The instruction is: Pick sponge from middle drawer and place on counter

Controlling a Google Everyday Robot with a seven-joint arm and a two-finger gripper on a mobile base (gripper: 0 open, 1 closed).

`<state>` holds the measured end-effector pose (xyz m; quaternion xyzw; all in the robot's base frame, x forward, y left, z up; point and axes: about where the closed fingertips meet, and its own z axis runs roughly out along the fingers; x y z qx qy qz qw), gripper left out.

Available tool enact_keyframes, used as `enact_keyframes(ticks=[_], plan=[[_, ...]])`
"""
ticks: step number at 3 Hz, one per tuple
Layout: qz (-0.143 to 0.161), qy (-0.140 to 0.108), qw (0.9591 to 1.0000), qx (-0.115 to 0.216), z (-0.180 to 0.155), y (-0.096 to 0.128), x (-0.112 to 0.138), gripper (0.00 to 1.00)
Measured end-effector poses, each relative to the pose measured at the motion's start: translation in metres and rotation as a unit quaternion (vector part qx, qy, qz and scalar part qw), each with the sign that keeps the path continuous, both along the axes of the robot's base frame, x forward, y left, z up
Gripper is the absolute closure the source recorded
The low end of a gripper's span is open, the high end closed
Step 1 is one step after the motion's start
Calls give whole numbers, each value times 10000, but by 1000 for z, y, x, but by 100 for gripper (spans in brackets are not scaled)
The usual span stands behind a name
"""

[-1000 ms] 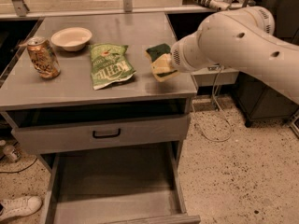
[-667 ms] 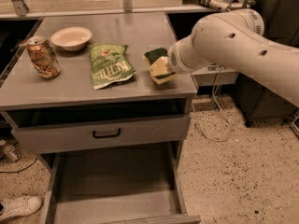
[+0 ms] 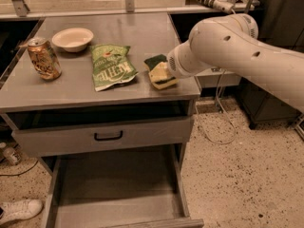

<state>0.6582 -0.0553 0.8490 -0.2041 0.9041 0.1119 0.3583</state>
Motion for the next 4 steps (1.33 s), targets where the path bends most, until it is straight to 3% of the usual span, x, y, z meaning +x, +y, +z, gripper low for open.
enact_keyframes(ticks=[1,4], plan=[[18,35,10000,-7,-3,2,0,88],[19,35,10000,-7,-3,2,0,21]])
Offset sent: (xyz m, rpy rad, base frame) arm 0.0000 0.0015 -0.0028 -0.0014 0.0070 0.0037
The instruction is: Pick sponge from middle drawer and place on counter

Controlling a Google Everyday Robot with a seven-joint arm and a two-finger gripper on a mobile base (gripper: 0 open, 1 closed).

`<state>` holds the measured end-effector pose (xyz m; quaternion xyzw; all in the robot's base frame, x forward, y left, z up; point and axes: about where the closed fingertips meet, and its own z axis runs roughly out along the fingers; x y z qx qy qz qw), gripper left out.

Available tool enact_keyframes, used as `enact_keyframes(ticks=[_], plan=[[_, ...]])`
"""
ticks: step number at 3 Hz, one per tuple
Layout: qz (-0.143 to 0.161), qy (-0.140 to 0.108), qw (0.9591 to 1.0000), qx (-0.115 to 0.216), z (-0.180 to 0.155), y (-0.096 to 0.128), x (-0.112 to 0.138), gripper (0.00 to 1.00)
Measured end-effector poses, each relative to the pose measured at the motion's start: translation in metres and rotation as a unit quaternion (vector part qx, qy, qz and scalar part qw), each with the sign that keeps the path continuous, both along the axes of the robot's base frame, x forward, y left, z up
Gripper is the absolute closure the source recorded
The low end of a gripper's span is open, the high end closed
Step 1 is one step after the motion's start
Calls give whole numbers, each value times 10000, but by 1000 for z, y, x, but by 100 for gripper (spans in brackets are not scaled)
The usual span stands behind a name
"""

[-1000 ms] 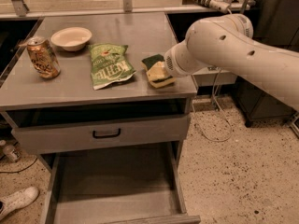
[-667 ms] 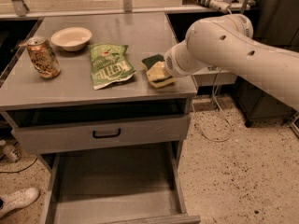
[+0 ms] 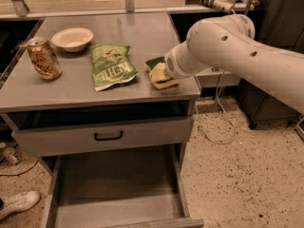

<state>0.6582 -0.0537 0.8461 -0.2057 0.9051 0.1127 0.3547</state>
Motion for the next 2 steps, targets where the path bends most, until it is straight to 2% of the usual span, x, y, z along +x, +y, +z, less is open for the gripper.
enact_keyframes(ticks=[1,2], plan=[[0,0,10000,0,0,0,0,0],[1,0,10000,0,0,0,0,0]])
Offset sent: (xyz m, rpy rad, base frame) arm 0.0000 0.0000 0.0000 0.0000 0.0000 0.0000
